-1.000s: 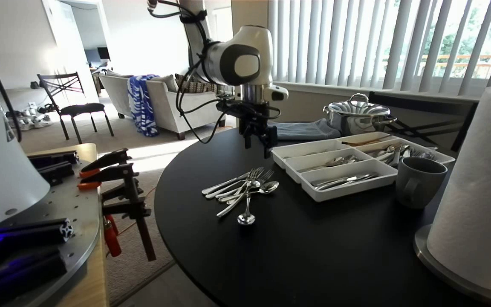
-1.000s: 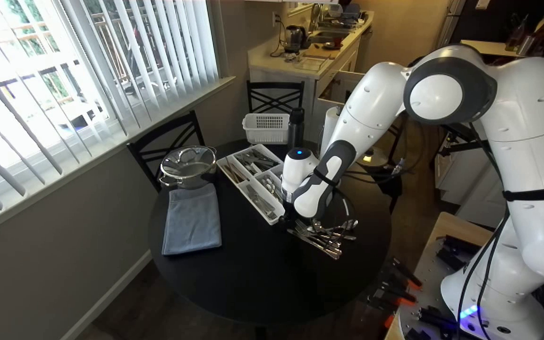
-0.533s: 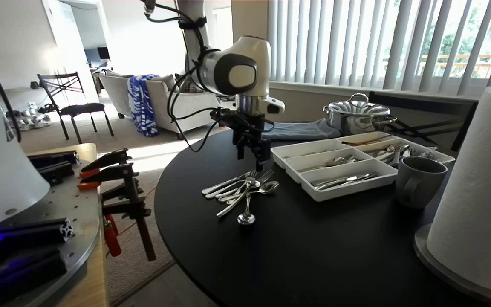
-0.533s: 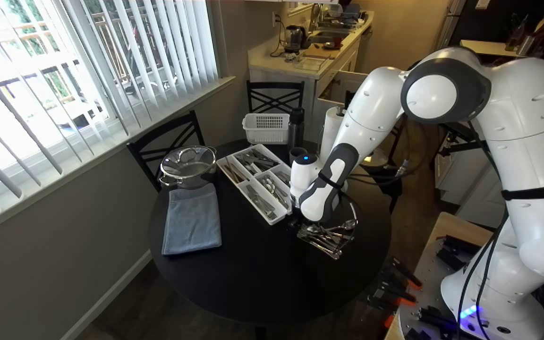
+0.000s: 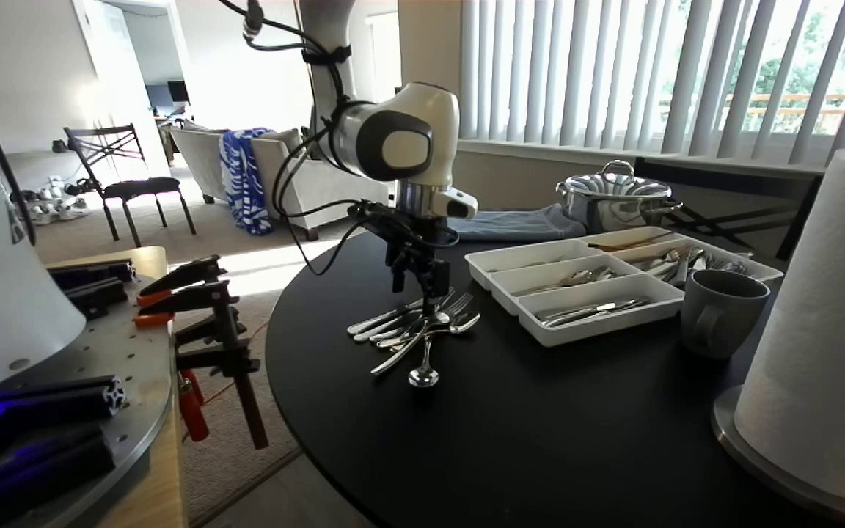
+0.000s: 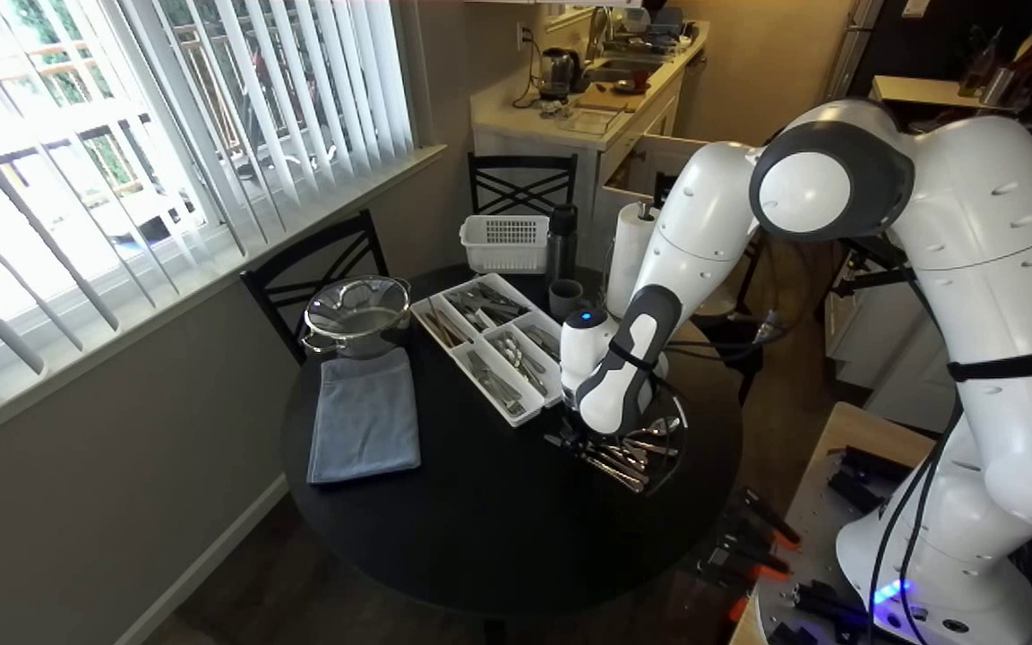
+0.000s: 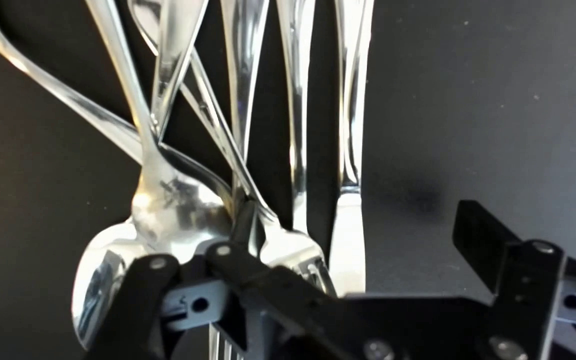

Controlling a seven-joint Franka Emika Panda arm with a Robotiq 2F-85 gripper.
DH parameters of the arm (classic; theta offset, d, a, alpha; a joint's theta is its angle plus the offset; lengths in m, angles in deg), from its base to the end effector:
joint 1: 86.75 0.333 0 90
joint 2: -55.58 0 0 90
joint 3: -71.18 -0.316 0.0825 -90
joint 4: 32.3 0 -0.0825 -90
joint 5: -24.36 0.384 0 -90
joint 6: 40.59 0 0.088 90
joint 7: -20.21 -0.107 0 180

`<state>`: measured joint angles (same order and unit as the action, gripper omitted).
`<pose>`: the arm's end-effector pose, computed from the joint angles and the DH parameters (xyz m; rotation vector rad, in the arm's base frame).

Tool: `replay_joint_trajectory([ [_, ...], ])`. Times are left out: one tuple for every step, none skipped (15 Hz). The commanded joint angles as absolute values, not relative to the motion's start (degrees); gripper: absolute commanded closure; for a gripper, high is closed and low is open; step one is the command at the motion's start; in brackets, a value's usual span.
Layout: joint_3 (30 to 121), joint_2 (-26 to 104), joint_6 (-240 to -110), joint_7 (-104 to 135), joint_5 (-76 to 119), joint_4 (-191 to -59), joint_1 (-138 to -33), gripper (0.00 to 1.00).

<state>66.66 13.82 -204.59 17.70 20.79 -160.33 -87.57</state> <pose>0.4970 0.0412 0.0365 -3.1023 -0.0995 0.1545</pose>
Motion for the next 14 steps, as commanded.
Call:
replay_joint_trajectory([
  [65.3, 13.4, -205.5, 20.2, 22.9, -161.9, -88.8, 0.0],
  [65.2, 13.5, -206.4, 20.4, 22.9, -162.4, -89.0, 0.0],
  [64.8, 13.9, -207.3, 20.7, 23.0, -163.1, -89.3, 0.0],
  [64.7, 14.1, -208.1, 20.7, 23.0, -163.5, -89.4, 0.0],
  [64.5, 14.4, -209.1, 20.7, 22.9, -164.1, -89.4, 0.0],
  [64.3, 14.7, -209.9, 20.7, 22.9, -164.6, -89.6, 0.0],
  [64.4, 15.0, -210.7, 20.6, 22.7, -165.0, -89.5, 0.0],
  [64.5, 15.3, -211.4, 20.6, 22.6, -165.3, -89.5, 0.0],
  [64.7, 15.8, -212.2, 20.6, 22.3, -165.5, -89.4, 0.0],
  [65.1, 16.2, -212.7, 20.5, 22.1, -165.6, -89.0, 0.0],
  [65.9, 16.8, -212.8, 20.3, 21.7, -165.6, -88.5, 0.0],
  [66.6, 17.4, -212.5, 20.3, 21.4, -165.6, -88.1, 0.0],
  [67.6, 18.2, -211.7, 20.6, 20.9, -165.7, -87.7, 0.0],
  [68.5, 18.6, -211.0, 21.1, 20.4, -165.5, -87.5, 0.0],
])
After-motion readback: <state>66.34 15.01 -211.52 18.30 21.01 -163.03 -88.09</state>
